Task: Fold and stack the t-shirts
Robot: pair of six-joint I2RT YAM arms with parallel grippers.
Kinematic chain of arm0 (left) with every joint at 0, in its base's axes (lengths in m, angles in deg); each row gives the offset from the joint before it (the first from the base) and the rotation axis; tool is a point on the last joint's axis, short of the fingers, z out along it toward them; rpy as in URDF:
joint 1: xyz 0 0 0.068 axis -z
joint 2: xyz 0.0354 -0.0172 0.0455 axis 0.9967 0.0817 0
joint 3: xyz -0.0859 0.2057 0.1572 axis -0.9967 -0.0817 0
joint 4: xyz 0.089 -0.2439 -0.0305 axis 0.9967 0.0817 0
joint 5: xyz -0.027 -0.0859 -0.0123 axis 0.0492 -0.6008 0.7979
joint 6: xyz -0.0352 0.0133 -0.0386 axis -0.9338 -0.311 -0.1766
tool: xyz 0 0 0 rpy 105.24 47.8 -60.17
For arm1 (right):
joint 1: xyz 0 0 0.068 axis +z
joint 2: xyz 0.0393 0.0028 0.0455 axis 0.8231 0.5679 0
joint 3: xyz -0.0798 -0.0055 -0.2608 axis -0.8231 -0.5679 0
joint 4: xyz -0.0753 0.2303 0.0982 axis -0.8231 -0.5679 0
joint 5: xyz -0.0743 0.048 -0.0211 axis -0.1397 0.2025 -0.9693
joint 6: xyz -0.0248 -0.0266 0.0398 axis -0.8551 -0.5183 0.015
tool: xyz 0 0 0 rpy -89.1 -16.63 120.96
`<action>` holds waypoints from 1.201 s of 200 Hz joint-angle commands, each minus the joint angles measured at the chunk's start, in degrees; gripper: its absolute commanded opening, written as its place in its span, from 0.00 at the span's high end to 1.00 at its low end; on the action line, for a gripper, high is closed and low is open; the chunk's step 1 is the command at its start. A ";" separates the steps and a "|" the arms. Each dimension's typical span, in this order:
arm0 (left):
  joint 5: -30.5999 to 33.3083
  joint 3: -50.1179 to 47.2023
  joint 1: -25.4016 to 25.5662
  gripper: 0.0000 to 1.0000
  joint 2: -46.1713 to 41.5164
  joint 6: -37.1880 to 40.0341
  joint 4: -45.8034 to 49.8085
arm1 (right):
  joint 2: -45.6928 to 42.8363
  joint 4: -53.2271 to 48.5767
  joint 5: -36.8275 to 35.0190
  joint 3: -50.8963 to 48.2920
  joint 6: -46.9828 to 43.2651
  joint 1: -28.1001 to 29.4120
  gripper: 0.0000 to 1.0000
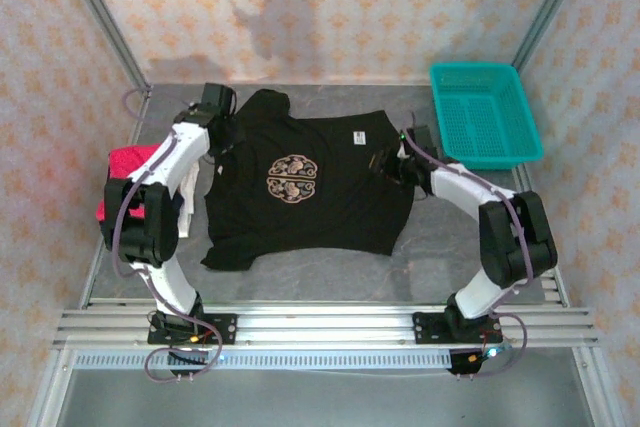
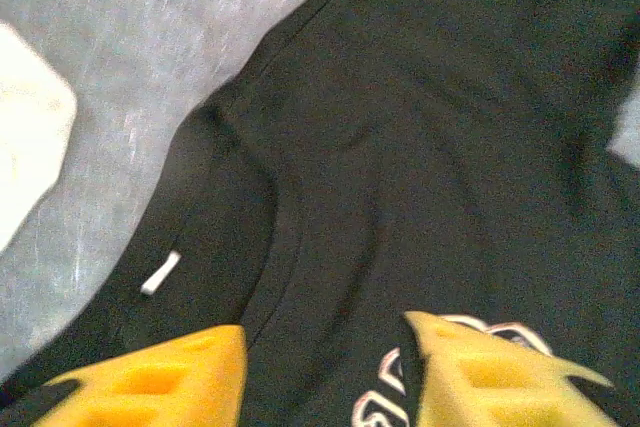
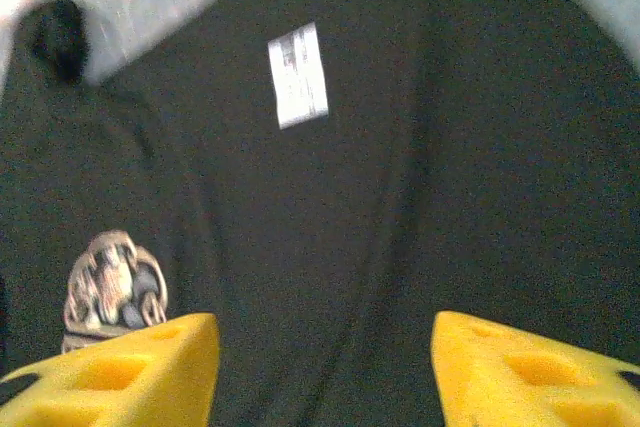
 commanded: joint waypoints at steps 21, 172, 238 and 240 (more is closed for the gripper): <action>-0.53 -8.43 1.07 0.73 1.56 -2.61 -5.01 | -2.80 -0.11 -0.96 -5.51 2.49 0.37 0.70; -0.46 3.12 -0.15 0.69 17.68 -1.72 -4.12 | 16.63 0.83 -0.24 8.82 1.51 -4.06 0.75; 3.45 -1.95 2.02 0.39 -4.71 -1.14 -0.21 | -2.35 -1.20 -1.27 -0.83 0.19 -3.86 0.39; 3.46 -2.51 2.04 0.38 -5.49 -1.28 -0.12 | -2.83 -1.43 -1.48 -1.22 0.14 -3.92 0.37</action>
